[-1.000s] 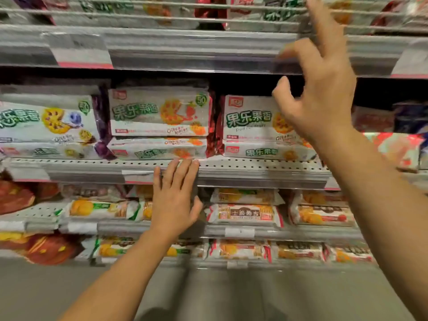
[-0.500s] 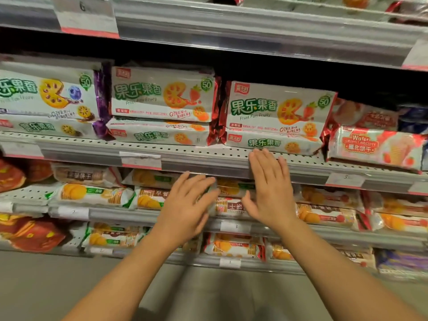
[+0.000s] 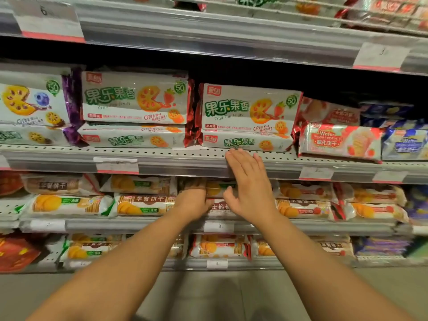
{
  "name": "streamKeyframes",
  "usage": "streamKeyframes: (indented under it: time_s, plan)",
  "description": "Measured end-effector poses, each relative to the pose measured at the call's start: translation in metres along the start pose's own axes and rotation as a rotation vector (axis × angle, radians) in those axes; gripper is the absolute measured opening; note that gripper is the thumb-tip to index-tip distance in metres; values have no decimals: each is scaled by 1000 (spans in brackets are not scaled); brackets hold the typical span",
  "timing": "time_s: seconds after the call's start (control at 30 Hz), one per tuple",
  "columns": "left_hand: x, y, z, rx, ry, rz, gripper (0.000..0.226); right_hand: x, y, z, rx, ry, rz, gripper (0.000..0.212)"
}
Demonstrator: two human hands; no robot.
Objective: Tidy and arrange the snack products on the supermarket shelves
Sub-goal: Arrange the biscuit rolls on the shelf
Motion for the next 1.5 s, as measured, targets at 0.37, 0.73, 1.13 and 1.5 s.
streamKeyframes:
  time_s: [0.37, 0.73, 1.13, 1.5]
  plan:
    - [2, -19, 17, -248, 81, 166, 32, -1, 1, 0, 24, 100, -46, 78]
    - [45, -50, 32, -196, 306, 400, 70, 1, -8, 2, -39, 100, -165, 78]
    - [148, -15, -9, 154, 448, 431, 74, 119, 62, 22, 159, 6, -430, 78]
    - [197, 92, -102, 1597, -426, 758, 78, 128, 135, -28, -36, 81, -469, 68]
Point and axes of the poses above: each hand's wrist, its own x-axis away from the middle knuckle, its own y-axis out of the palm, z = x × y, the point moved 10 cm from there along -x, towards the middle knuckle, and after that the axes turned 8 degrees about y, right-handed, at the moved point
